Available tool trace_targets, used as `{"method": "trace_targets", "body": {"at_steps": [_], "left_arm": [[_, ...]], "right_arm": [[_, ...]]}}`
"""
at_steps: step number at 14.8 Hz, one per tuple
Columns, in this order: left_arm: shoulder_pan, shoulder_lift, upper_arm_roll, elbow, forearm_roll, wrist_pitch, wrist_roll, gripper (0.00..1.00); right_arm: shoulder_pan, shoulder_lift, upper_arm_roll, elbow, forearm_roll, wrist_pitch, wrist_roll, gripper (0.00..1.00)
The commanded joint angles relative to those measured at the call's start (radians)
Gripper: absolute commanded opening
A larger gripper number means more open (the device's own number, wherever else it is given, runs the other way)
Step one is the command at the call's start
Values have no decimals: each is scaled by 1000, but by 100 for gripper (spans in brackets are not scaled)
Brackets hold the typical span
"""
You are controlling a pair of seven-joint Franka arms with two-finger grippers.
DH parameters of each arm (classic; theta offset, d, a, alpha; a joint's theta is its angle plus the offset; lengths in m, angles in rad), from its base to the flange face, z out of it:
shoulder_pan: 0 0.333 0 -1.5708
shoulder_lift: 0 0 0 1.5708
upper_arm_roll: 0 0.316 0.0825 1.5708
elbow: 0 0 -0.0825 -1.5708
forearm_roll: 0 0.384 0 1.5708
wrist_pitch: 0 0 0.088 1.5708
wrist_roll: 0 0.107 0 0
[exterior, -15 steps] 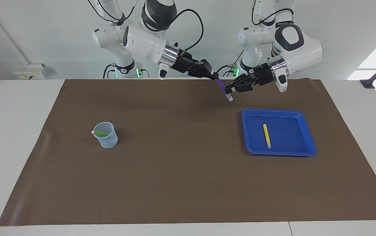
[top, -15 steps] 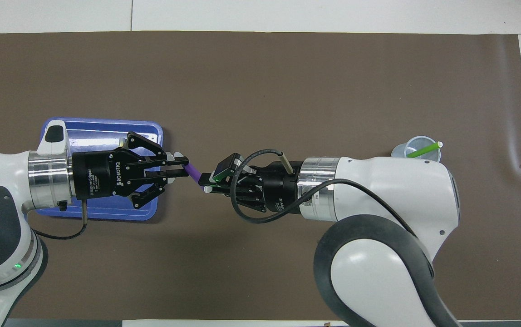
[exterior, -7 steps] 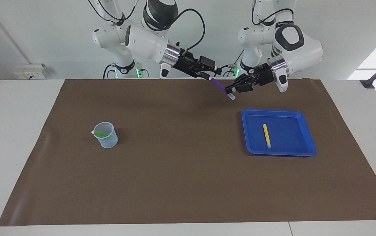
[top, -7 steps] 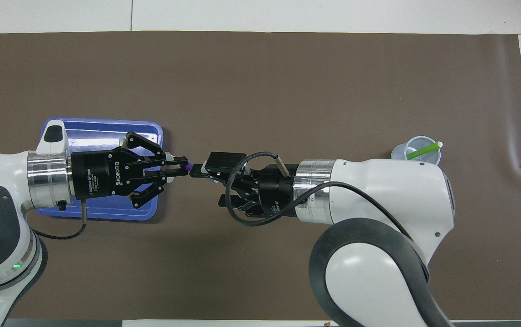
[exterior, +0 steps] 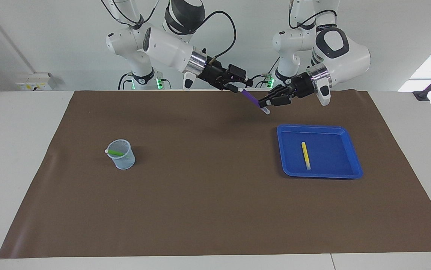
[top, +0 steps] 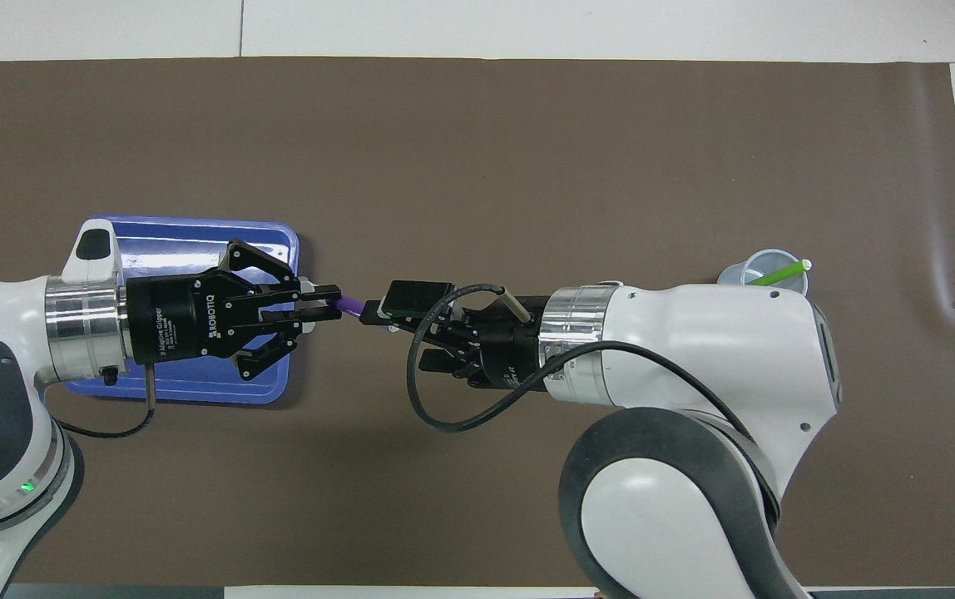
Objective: Right arm passes pens to left for tray arrangement
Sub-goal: 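Open the right gripper and withdraw it from the purple pen, then lower the purple pen into the blue tray with the left gripper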
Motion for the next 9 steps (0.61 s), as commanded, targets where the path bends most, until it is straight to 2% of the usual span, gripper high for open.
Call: {"method": "trace_targets", "body": {"at_steps": [1,4,7,9], "left_arm": [[59,-7,0,-7,69,-12,32,0],[128,47,2,15,188,-23,132,0],[195,152,5,102,390,-61,262,0],[212,232,5,175,568,-70,341,0]], "right_arm": [[-94,-7,6,7,-140,-65,19,100],[-157,-7,6,1,-381,-91,19,100],[-217,-7,6,-1,-564,-126,13,100],[-260,-4,8,2,-714,-126,5,100]]}}
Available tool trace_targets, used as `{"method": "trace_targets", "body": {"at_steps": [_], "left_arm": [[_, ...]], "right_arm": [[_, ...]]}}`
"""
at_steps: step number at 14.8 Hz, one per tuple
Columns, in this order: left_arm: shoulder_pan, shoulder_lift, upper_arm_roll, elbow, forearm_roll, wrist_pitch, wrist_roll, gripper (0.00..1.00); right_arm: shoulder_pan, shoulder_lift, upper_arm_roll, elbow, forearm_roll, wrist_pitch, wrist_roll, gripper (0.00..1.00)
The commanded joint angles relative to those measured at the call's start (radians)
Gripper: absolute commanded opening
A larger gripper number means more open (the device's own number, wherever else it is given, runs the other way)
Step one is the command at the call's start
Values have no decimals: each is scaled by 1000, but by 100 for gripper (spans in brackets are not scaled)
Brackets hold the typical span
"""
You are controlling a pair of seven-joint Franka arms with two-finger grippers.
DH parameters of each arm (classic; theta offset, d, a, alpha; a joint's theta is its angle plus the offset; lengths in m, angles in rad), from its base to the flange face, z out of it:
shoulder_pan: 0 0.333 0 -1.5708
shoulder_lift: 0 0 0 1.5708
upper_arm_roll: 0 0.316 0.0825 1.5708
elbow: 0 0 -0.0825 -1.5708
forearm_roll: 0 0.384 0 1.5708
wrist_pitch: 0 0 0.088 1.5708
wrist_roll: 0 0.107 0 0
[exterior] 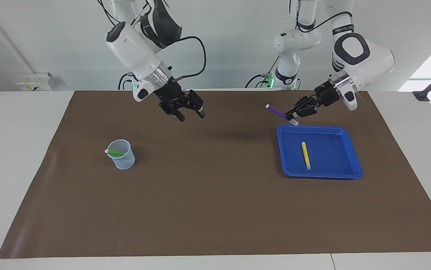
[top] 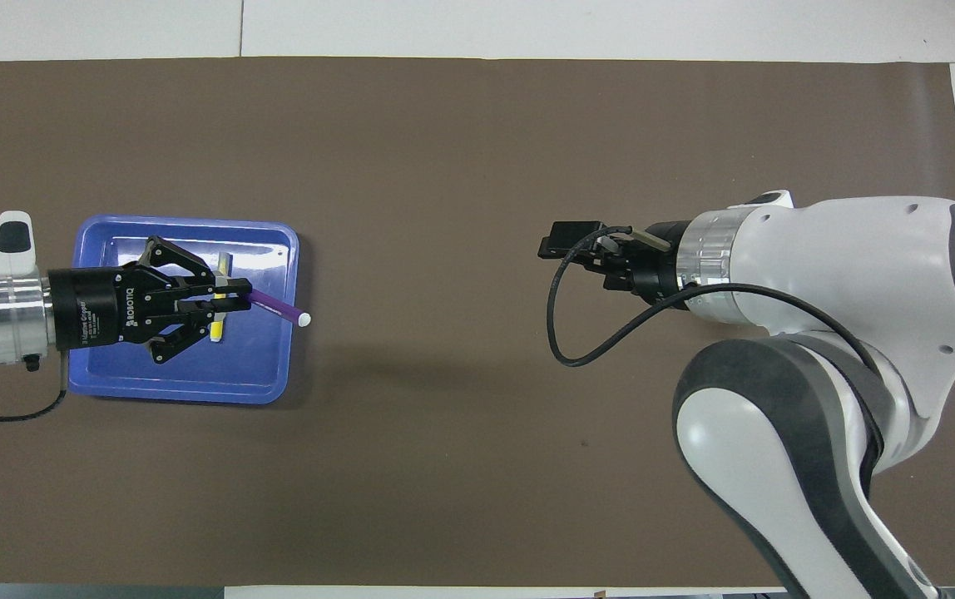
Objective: Right arm passes pens to left for tray arrangement
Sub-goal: 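Lower the purple pen into the blue tray with the left gripper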
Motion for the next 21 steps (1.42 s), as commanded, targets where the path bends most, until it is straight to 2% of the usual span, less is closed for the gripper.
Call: {"method": "trace_targets", "body": {"at_steps": [1,4,7,11,15,19,21], "left_arm": [[49,154,0,156,223,-62,108,0],[55,295,-2,300,483,-111,184,0],[44,403,-9,394,675,-154,242,0],[-49,600,-12,668,875,-343,267,0],[-123,648,-12,656,1027,-322,317,0],[-114,639,-12,617,1058,-308,376,0],[-108,631,-12,589,1053,-300,374,0]], "right_arm": [[-67,-2,13,4,-173,-17,5,100],[-134,-3,12,12,-259,-21,-30,100],[-193,-7,7,52,-278,-96,-106,100],[-252,-5,5,144,-310,-253,-210,100],[-277,3,7,236,-350,-398,-250,100],[-270,38,2,334,-350,-532,-251,100],[-248,58,-42,383,-352,-578,-253,100]]}}
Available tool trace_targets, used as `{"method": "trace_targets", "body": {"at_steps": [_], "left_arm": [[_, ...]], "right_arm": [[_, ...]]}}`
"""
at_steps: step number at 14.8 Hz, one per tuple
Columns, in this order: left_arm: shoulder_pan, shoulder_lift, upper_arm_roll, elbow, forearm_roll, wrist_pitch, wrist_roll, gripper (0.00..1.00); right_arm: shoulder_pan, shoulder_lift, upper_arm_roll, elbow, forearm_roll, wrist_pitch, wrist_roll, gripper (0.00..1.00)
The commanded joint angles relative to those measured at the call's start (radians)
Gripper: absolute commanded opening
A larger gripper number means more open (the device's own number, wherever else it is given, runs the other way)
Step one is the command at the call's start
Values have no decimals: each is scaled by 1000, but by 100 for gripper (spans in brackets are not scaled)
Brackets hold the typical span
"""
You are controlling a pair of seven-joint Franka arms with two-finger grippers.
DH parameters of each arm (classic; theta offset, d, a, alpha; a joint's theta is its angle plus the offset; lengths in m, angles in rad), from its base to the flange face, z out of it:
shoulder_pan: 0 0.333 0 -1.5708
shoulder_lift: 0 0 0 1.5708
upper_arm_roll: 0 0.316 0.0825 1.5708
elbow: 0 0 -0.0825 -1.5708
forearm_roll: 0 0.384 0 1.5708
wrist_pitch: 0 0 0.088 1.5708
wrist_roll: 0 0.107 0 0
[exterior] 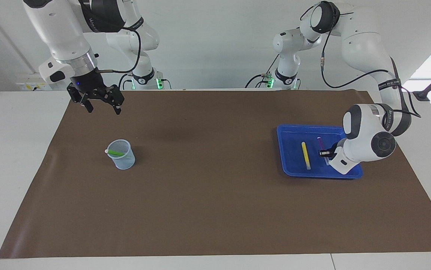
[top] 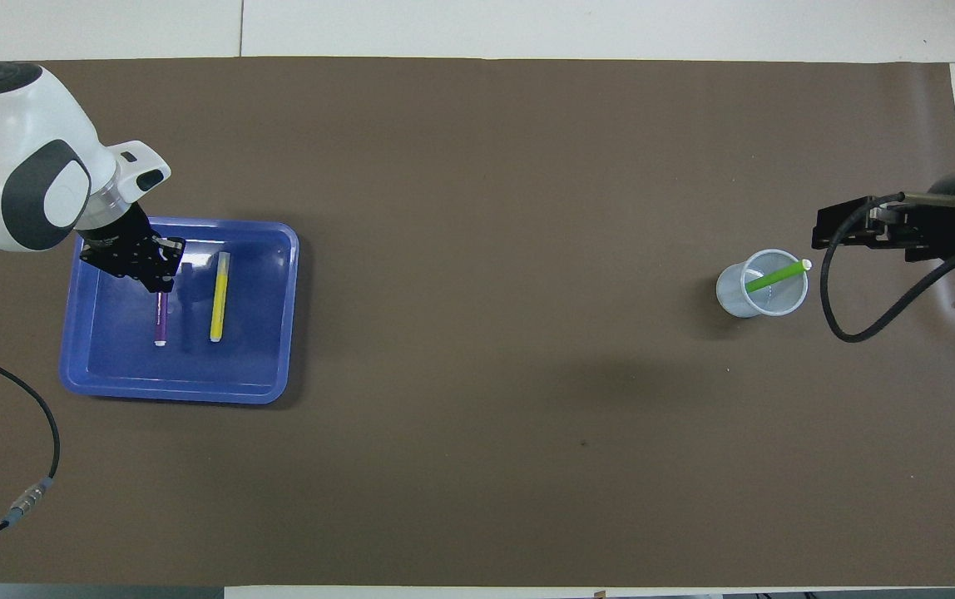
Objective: Right arm passes pens to left for tray arrangement
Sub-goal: 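Lower the purple pen into the blue tray with the left gripper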
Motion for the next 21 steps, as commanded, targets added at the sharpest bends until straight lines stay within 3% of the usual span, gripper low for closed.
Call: {"method": "trace_targets", "body": {"at_steps": [1,8,10,11,12,13,14,17,21], "left_arm": [[12,-22,3,-41,15,7,17,0],[28,-45,3,-107,12,70,17,0],[29,-52,3,-122,12,82,19,22],[29,-53,3,-130,12,92,19,24],[29,-55,1,-135,12,98,19,53],[29,-58,3,-135,12,98,19,90],[29,-58,3,-133,12,99,17,100],[37,-56,1,-133,12,104,19,100],[35,-56,1,-125,12,95,20,100]], "right_arm": [[20,51,-42,90,-19,-62,-22,100],[91,40,-133,74,-19,-86,-62,100],[92,35,-141,61,-17,-88,-78,100],[92,32,-150,52,-17,-86,-133,100],[92,28,-156,38,-17,-76,-187,100],[92,22,-159,17,-15,-60,-215,100],[92,6,-162,-18,-15,-27,-229,100],[92,-21,-183,-155,-17,113,-302,100],[85,8,-211,-277,-3,306,-349,100]]}}
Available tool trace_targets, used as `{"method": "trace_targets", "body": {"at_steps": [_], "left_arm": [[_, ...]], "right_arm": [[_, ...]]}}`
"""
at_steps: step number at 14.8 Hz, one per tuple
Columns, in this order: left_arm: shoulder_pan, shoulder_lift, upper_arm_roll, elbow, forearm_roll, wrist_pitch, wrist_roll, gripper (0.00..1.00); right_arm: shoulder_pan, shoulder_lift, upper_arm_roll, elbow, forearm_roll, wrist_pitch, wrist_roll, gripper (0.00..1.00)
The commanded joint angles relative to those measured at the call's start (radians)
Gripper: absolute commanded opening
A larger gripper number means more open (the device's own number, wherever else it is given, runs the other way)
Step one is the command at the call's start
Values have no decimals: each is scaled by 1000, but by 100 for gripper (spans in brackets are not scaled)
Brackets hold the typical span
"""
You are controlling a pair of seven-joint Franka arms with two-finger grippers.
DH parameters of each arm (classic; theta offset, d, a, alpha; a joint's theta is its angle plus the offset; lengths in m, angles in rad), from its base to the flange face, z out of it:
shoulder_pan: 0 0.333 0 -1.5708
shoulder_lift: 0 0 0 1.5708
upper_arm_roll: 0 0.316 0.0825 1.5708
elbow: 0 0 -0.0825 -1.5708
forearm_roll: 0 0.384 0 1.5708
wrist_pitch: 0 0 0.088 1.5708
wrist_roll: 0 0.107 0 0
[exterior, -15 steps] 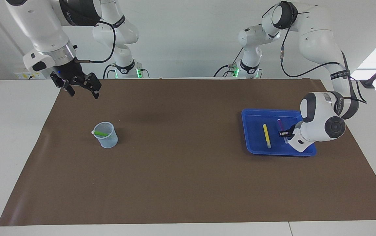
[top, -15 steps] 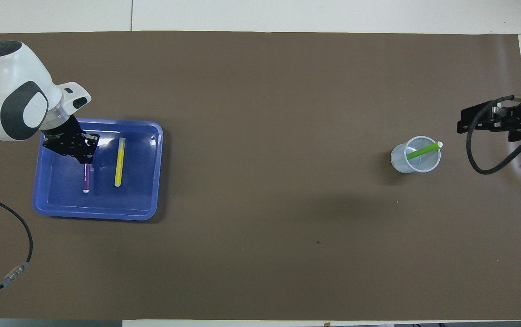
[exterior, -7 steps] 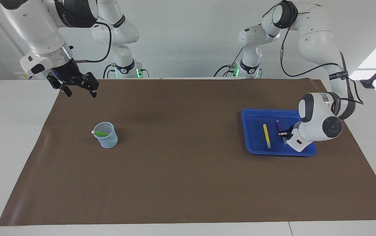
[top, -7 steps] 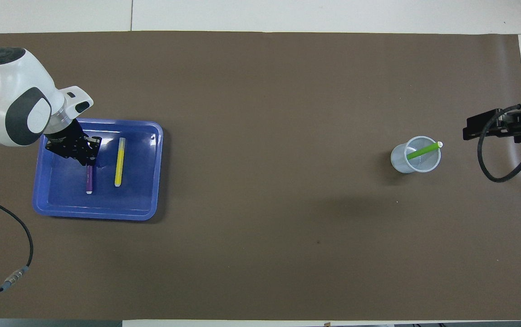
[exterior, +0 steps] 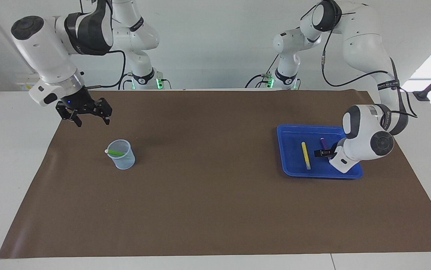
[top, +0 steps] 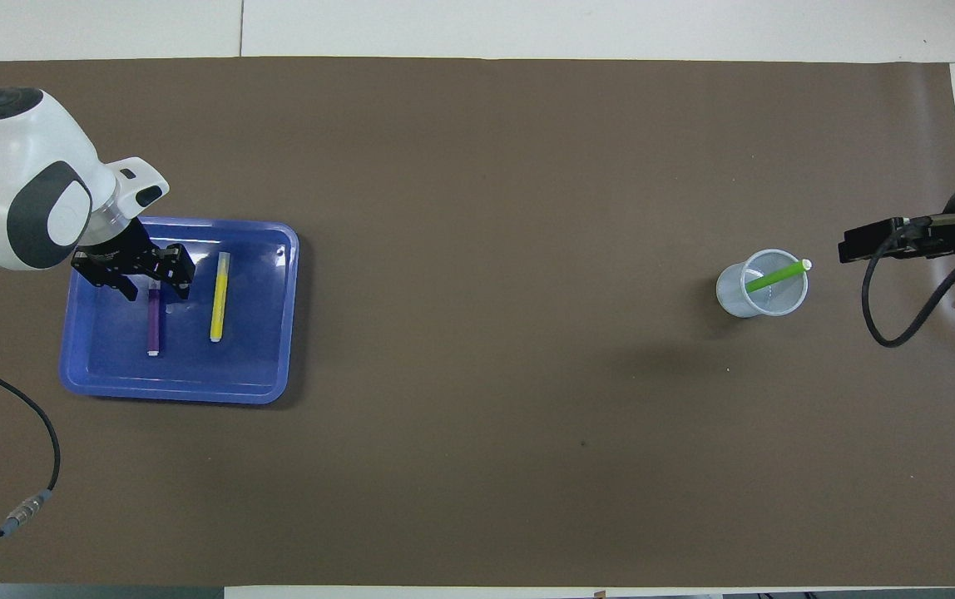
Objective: Right arm passes pens to left for tray arrangement
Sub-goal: 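Release the purple pen and raise the left gripper while the right gripper reaches the cup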
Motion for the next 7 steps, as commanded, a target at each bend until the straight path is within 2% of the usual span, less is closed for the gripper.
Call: {"method": "trace_targets", "body": {"at_steps": [1,4,7], "left_arm": [[7,-32,0,-41,12,22,15,100],[8,-32,0,-33,12,13,17,100],[8,-33,-1,-20,9,5,17,100]], "right_arm": [[-6,-10,-29,-105,2,121,-43,100],[-6,7,-33,-130,34,156,-61,100],[-7,42,-33,-194,80,263,-80,100]]}}
